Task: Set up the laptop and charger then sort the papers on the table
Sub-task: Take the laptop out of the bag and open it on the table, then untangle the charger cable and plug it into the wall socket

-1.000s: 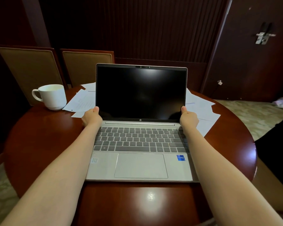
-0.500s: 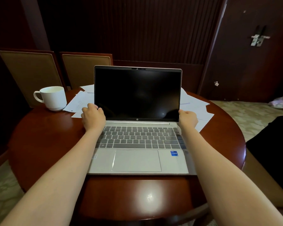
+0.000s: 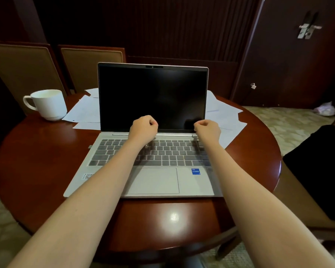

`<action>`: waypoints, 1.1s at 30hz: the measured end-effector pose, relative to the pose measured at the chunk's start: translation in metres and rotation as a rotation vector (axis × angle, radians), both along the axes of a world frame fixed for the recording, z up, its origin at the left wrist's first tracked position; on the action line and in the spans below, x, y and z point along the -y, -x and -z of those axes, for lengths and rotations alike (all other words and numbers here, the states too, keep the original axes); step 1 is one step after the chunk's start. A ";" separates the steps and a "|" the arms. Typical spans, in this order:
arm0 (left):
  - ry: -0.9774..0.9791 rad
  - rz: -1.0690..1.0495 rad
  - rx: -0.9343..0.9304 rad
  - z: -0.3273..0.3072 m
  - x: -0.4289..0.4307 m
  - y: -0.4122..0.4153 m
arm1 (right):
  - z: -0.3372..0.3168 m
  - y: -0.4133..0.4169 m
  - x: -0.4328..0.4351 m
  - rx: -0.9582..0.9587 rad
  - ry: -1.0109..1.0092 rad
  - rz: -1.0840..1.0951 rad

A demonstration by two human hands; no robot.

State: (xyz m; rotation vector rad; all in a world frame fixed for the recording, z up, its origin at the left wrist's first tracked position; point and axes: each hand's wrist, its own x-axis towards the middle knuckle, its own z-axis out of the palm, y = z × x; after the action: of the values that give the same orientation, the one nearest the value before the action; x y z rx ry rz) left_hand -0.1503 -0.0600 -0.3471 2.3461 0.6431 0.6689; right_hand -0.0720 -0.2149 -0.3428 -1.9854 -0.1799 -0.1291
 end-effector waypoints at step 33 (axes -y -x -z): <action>0.299 0.392 -0.437 -0.106 0.089 -0.035 | -0.098 0.006 0.055 -0.587 0.056 -0.033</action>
State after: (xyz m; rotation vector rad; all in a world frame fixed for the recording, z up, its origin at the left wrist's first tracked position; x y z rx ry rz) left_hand -0.1151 -0.1490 -0.2412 2.2469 0.4062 -0.1138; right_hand -0.0782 -0.2700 -0.2445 -1.9896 0.1654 0.4812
